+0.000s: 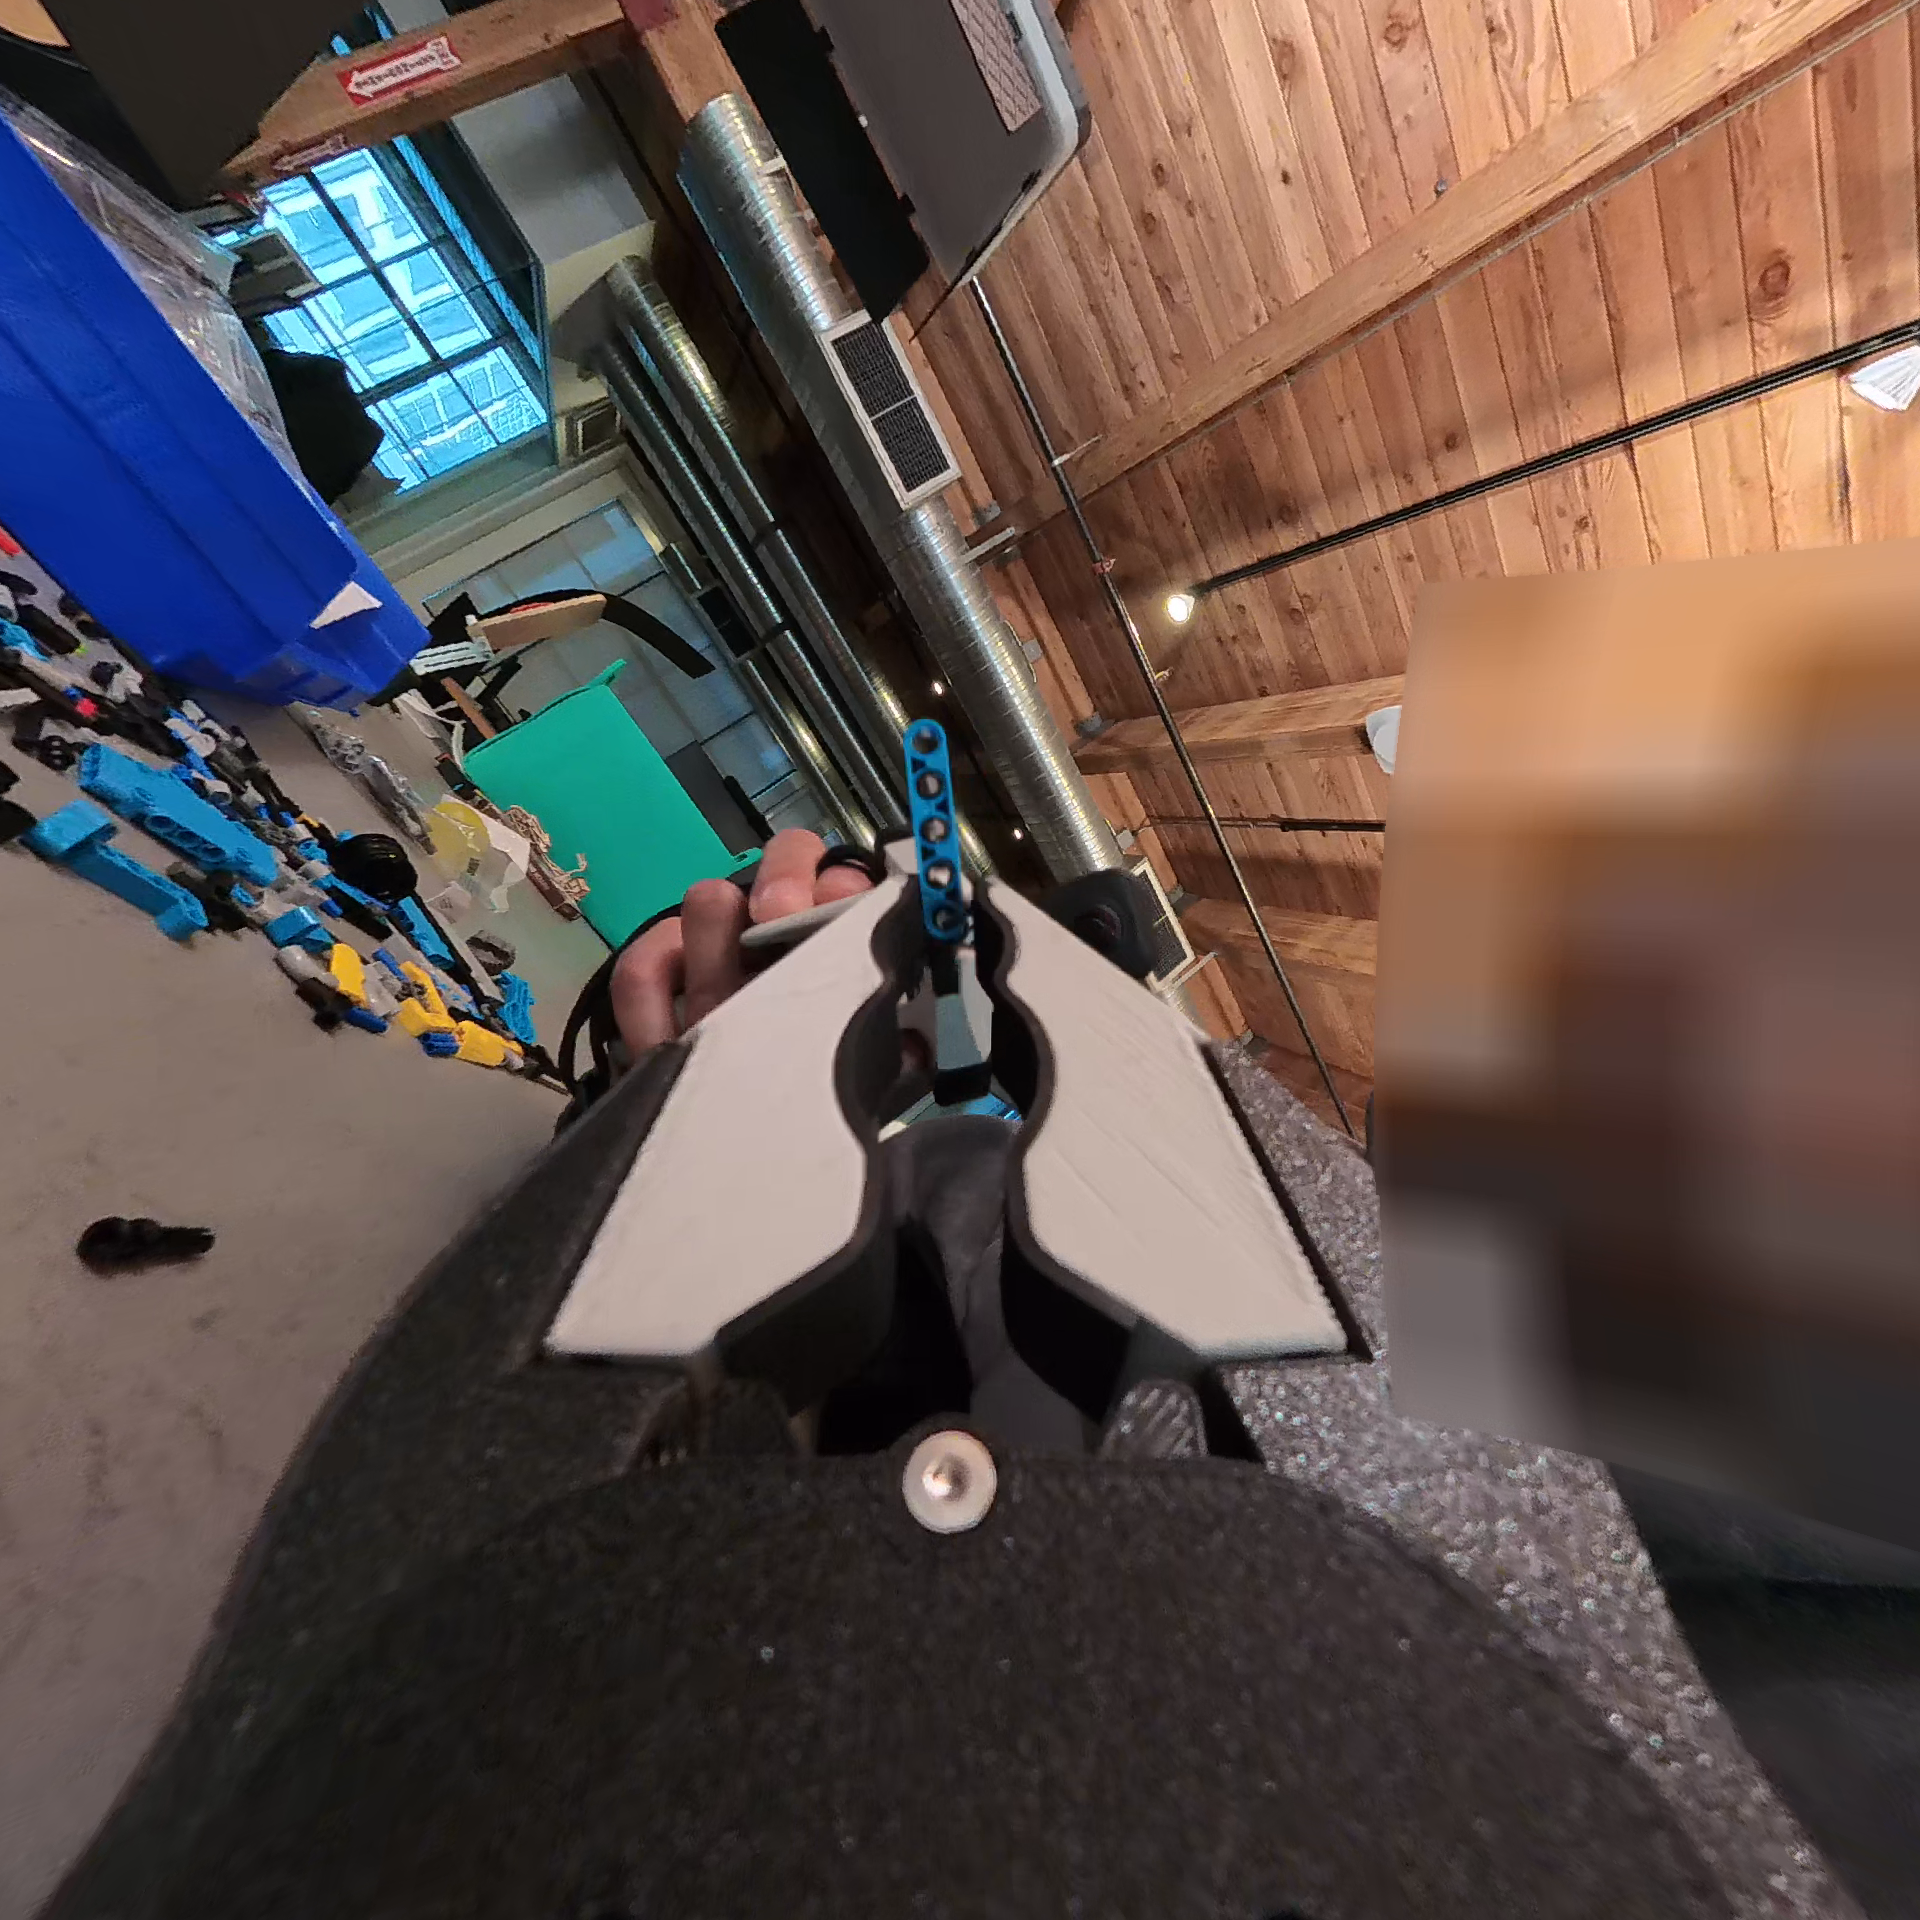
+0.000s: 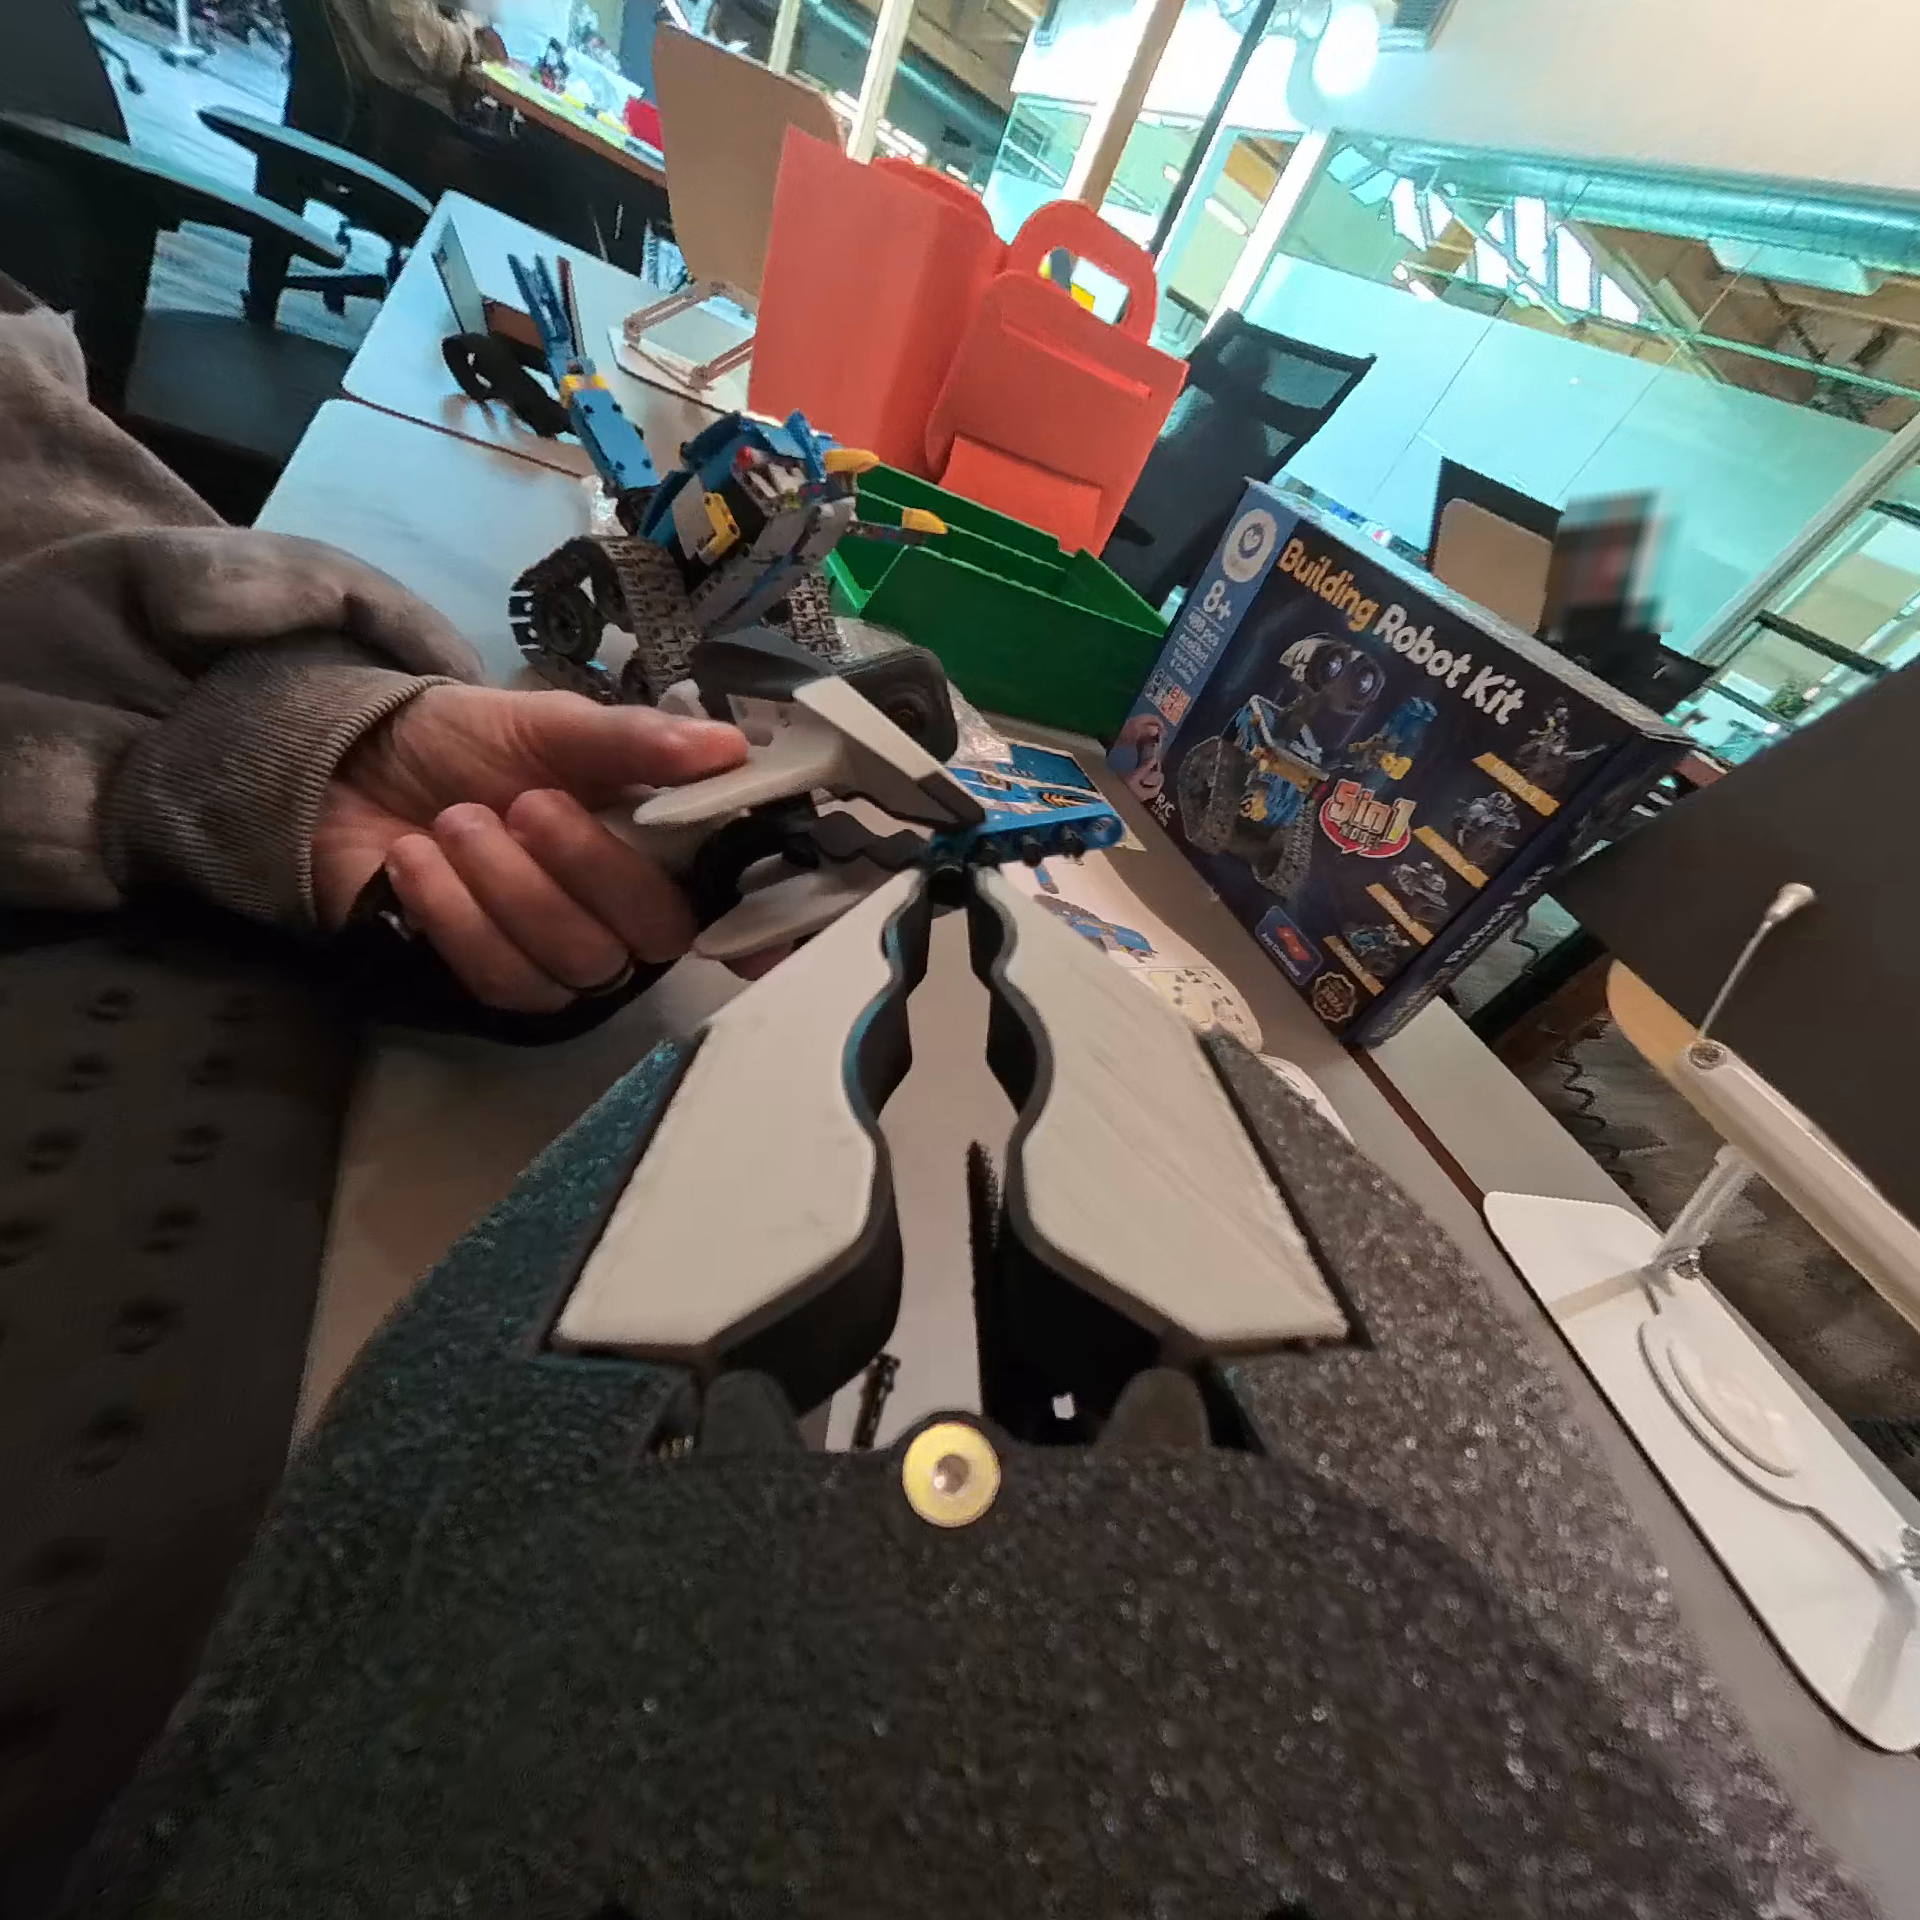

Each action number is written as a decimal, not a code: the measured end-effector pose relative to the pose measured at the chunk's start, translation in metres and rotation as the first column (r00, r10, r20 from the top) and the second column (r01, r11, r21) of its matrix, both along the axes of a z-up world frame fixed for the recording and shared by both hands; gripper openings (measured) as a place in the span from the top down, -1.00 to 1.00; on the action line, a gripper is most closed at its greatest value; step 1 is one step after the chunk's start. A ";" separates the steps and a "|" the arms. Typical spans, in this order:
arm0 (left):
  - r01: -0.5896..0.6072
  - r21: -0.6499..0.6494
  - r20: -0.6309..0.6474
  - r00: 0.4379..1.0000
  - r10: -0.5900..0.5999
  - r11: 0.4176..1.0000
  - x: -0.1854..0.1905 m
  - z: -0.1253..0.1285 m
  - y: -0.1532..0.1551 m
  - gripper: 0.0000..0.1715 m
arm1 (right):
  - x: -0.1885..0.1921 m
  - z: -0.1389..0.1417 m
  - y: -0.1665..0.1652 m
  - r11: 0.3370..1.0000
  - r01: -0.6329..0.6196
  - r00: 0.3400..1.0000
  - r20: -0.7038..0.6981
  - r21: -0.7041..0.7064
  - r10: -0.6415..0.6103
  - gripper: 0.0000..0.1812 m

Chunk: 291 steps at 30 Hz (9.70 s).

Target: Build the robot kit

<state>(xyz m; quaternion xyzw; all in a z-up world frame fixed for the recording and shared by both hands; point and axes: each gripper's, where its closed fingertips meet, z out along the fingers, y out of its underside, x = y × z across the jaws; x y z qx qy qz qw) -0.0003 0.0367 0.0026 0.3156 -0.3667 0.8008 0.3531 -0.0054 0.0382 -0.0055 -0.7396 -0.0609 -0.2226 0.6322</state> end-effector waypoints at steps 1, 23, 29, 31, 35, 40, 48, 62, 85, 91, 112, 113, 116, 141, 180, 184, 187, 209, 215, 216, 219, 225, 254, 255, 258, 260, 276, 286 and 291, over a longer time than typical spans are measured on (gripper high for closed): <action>0.000 0.000 0.000 1.000 0.000 1.000 0.000 0.000 0.001 0.88 | 0.002 0.001 -0.002 1.000 0.006 1.000 -0.002 0.005 -0.006 0.93; -0.066 0.035 0.028 0.997 0.065 0.997 0.002 -0.004 0.003 0.93 | 0.007 -0.005 0.003 0.999 0.033 0.997 -0.072 -0.010 -0.034 0.94; -0.111 0.055 0.063 0.992 0.107 0.992 0.004 -0.001 0.005 0.93 | 0.010 -0.001 0.000 0.999 0.007 0.989 -0.150 0.034 -0.002 0.92; -0.101 0.062 0.067 0.993 0.097 0.993 0.003 -0.001 0.004 0.93 | 0.011 -0.002 -0.001 0.999 0.016 0.992 -0.127 0.028 -0.012 0.90; -0.089 0.084 0.071 0.994 0.083 0.992 0.001 -0.004 0.000 0.93 | 0.007 -0.001 0.000 1.000 0.002 0.994 -0.107 0.024 0.001 0.91; -0.092 0.099 0.076 0.994 0.084 0.991 0.000 -0.005 -0.001 0.92 | 0.006 -0.004 -0.001 1.000 -0.004 0.995 -0.104 0.006 0.005 0.93; -0.112 0.133 0.103 0.990 0.098 0.985 -0.002 -0.007 -0.004 0.92 | 0.004 -0.006 -0.002 0.999 -0.029 0.989 -0.142 -0.013 0.027 0.94; -0.144 0.419 0.188 0.980 0.070 0.897 0.003 -0.032 -0.009 0.93 | 0.009 -0.023 -0.011 0.989 -0.071 0.991 -0.123 -0.130 0.055 0.79; 0.293 0.750 -0.137 0.946 -0.295 0.593 -0.055 -0.087 -0.009 0.93 | -0.042 -0.109 0.006 0.827 -0.218 0.972 -0.043 -0.518 0.229 0.75; 0.250 0.743 -0.090 0.957 -0.277 0.621 -0.048 -0.082 -0.004 0.93 | -0.037 -0.098 0.005 0.858 -0.220 0.975 -0.078 -0.465 0.208 0.71; 0.216 0.642 -0.040 0.967 -0.250 0.735 -0.043 -0.064 -0.006 0.94 | -0.039 -0.066 0.010 0.901 -0.147 0.986 0.009 -0.408 0.166 0.73; 0.207 0.643 -0.023 0.968 -0.252 0.737 -0.044 -0.063 -0.005 0.94 | -0.039 -0.066 0.011 0.902 -0.136 0.987 0.026 -0.410 0.161 0.73; 0.133 0.642 0.061 0.973 -0.223 0.755 -0.041 -0.055 -0.005 0.94 | -0.037 -0.059 0.012 0.918 -0.132 0.985 0.053 -0.373 0.164 0.72; -0.007 0.580 0.285 0.938 -0.195 0.815 -0.043 -0.037 0.000 0.87 | -0.025 -0.031 -0.008 0.970 -0.153 0.985 0.050 -0.190 0.165 0.81; 0.030 0.563 0.052 0.996 -0.071 0.826 -0.021 -0.064 -0.013 0.93 | -0.013 -0.067 0.012 0.879 0.162 0.952 0.305 -0.448 -0.020 0.76; 0.015 0.552 0.067 0.996 -0.062 0.834 -0.017 -0.062 -0.011 0.93 | -0.012 -0.064 0.015 0.912 0.109 0.974 0.225 -0.395 -0.019 0.72; -0.005 0.502 0.043 0.999 -0.020 0.865 -0.009 -0.060 -0.002 0.94 | -0.008 -0.052 0.006 0.951 0.027 0.997 0.080 -0.309 -0.002 0.58; 0.109 0.575 0.140 0.963 -0.229 0.811 -0.046 -0.064 -0.026 0.92 | -0.029 -0.060 -0.012 0.916 -0.235 0.968 0.012 -0.324 0.252 0.80; 0.139 0.615 0.132 0.952 -0.276 0.776 -0.052 -0.073 -0.032 0.91 | -0.042 -0.072 -0.013 0.876 -0.268 0.949 0.047 -0.400 0.312 0.80; 0.146 0.618 0.127 0.951 -0.282 0.772 -0.052 -0.073 -0.032 0.92 | -0.043 -0.073 -0.013 0.873 -0.269 0.948 0.048 -0.407 0.314 0.80; 0.146 0.634 0.133 0.947 -0.293 0.759 -0.053 -0.077 -0.033 0.93 | -0.043 -0.077 -0.014 0.864 -0.264 0.949 0.044 -0.429 0.312 0.80; 0.181 0.613 0.116 0.942 -0.314 0.769 -0.055 -0.075 -0.034 0.93 | -0.045 -0.076 -0.016 0.862 -0.279 0.947 0.027 -0.424 0.319 0.80; -0.402 0.807 0.429 0.902 0.038 0.433 0.014 -0.099 0.006 0.92 | 0.023 -0.104 -0.006 0.912 -0.083 0.905 -0.414 -0.401 -0.100 0.96; -0.401 0.805 0.426 0.904 0.045 0.437 0.015 -0.098 0.007 0.92 | 0.022 -0.091 0.000 0.938 -0.076 0.901 -0.427 -0.337 -0.080 0.96; -0.396 0.796 0.416 0.907 0.061 0.458 0.015 -0.095 0.009 0.92 | 0.017 -0.085 0.011 0.953 -0.082 0.898 -0.437 -0.293 -0.057 0.96; -0.390 0.799 0.410 0.910 0.060 0.458 0.015 -0.096 0.009 0.92 | 0.018 -0.088 0.013 0.948 -0.065 0.913 -0.402 -0.311 -0.069 0.96; -0.400 0.785 0.420 0.905 0.069 0.473 0.016 -0.092 0.009 0.92 | 0.017 -0.087 0.008 0.953 -0.085 0.896 -0.441 -0.290 -0.054 0.95; -0.431 0.788 0.469 0.883 0.025 0.440 0.012 -0.093 0.004 0.92 | 0.016 -0.094 0.008 0.946 -0.107 0.878 -0.476 -0.306 -0.055 0.96; -0.403 0.783 0.446 0.895 0.023 0.473 0.010 -0.092 0.002 0.92 | 0.015 -0.094 0.008 0.948 -0.113 0.878 -0.477 -0.299 -0.045 0.96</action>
